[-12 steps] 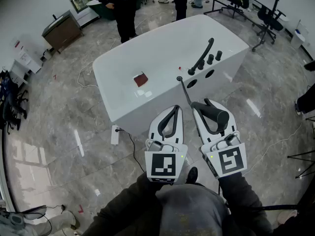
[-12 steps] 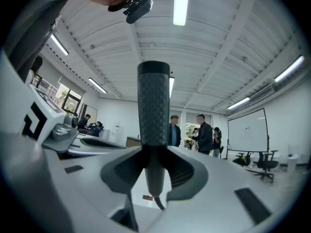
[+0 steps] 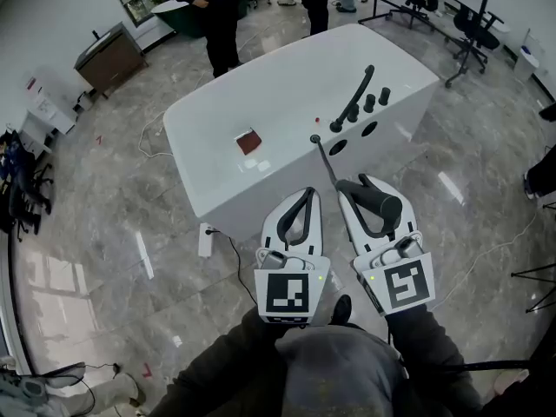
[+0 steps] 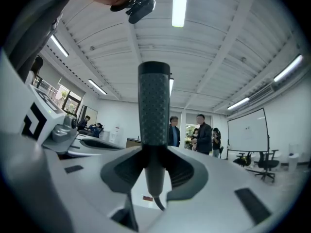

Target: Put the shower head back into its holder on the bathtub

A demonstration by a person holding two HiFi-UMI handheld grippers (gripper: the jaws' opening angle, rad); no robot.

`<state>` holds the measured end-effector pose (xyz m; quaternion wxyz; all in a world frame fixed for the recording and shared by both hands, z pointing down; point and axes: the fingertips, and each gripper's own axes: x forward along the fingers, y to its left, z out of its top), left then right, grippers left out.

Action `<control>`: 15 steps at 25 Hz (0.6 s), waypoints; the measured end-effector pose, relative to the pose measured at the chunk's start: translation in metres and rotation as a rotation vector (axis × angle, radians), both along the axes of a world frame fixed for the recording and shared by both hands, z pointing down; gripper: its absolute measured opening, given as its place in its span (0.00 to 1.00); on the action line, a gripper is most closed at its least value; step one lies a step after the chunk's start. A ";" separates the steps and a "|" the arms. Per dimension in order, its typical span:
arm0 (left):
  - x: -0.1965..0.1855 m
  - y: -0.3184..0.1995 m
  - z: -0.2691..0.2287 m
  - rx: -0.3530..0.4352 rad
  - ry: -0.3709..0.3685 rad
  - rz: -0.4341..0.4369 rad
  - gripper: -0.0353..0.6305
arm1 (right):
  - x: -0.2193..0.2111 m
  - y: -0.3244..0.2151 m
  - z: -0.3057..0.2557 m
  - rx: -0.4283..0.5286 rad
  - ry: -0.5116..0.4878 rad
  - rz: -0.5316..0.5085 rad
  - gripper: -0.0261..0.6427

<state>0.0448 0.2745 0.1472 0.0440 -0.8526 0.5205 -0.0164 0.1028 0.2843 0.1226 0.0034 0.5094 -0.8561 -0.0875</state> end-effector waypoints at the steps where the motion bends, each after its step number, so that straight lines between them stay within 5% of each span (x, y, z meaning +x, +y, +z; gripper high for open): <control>1: 0.001 0.000 0.002 -0.003 -0.003 -0.003 0.06 | 0.001 0.000 0.000 0.002 -0.009 -0.005 0.25; 15: 0.014 0.002 0.012 -0.040 -0.050 -0.091 0.06 | 0.032 0.006 -0.005 0.012 -0.022 -0.076 0.25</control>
